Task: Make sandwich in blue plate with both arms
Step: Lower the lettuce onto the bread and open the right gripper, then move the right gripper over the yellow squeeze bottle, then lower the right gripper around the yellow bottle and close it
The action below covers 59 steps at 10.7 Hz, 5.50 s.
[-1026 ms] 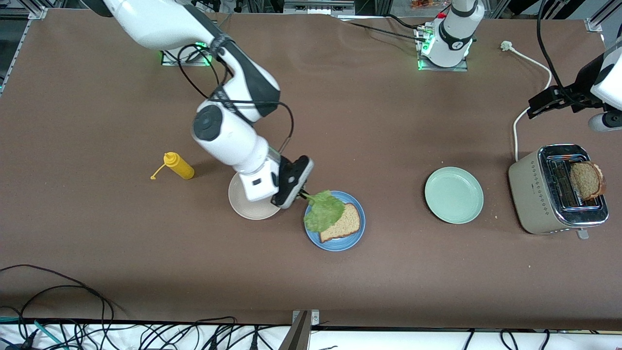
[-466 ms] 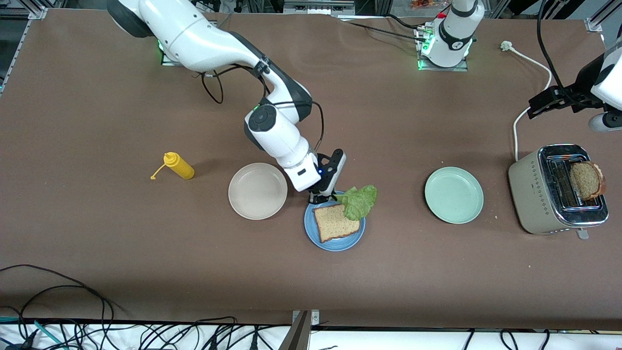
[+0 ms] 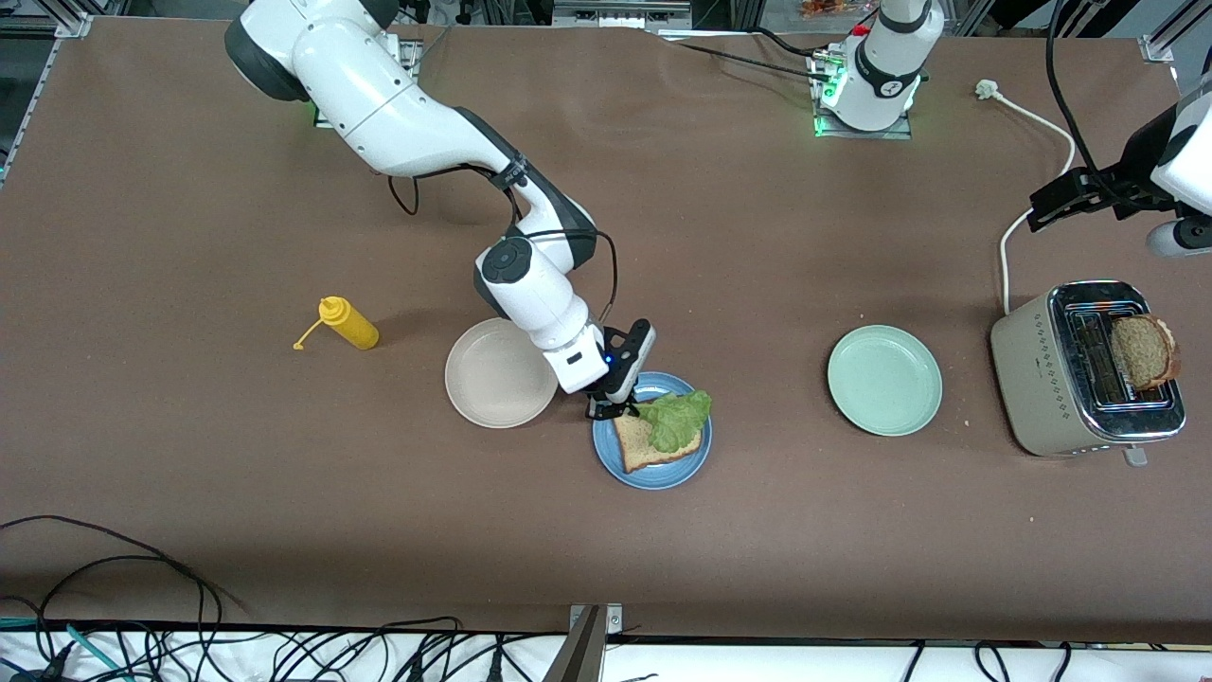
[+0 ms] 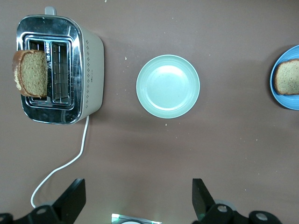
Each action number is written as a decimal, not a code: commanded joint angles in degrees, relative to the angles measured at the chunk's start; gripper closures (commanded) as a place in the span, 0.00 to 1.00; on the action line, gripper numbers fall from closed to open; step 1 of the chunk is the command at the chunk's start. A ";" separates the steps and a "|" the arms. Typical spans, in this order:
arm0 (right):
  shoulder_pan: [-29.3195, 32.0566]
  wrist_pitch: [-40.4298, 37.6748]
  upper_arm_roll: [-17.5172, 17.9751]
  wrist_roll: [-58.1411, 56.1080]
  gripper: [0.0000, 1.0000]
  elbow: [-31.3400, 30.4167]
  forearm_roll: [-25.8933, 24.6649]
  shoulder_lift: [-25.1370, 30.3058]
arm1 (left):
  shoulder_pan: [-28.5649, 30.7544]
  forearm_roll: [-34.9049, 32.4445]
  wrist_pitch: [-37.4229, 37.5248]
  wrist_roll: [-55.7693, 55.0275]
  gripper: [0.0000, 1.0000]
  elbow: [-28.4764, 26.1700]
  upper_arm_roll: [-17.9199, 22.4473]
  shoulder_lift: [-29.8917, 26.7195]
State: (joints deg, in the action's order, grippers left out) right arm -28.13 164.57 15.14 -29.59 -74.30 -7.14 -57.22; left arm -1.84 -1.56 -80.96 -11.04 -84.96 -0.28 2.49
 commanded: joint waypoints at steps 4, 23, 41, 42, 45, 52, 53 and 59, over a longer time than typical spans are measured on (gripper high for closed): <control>-0.34 8.66 -0.02 -0.03 1.00 -1.20 -1.12 -2.99 | -0.01 -0.02 1.15 0.58 0.00 1.64 -0.07 0.50; 9.58 -18.16 0.15 3.49 0.00 -21.59 2.81 29.22 | -0.01 -0.02 1.15 0.49 0.00 1.73 -0.07 0.50; 11.26 -42.52 -32.17 -20.57 0.01 -57.95 13.29 69.17 | -0.01 -0.02 1.15 0.49 0.00 1.73 -0.07 0.59; 11.26 -40.14 -33.67 -24.25 0.02 -59.72 14.07 69.08 | -0.01 -0.02 1.15 0.49 0.00 1.73 -0.07 0.50; 11.26 -38.98 -39.47 -46.45 0.02 -61.67 29.95 65.76 | -0.01 -0.02 1.15 0.49 0.00 1.73 -0.07 0.50; 12.22 -46.17 -47.57 -90.31 0.01 -60.97 59.38 50.22 | -0.01 -0.02 1.15 0.49 0.00 1.64 -0.07 0.50; 12.75 -48.27 -47.57 -94.12 0.01 -60.53 63.35 47.66 | 0.08 -0.02 1.15 0.49 0.00 1.73 -0.07 0.50; 14.68 -62.85 -47.40 -108.90 0.00 -50.09 74.98 30.97 | 0.08 -0.02 1.15 0.49 0.00 1.73 -0.07 0.50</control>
State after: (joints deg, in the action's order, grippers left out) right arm -14.92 109.02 -32.37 -133.08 -131.21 63.69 -17.76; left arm -1.85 -1.56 -80.95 -11.04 -84.70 -0.29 2.63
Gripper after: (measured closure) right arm 0.000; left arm 0.000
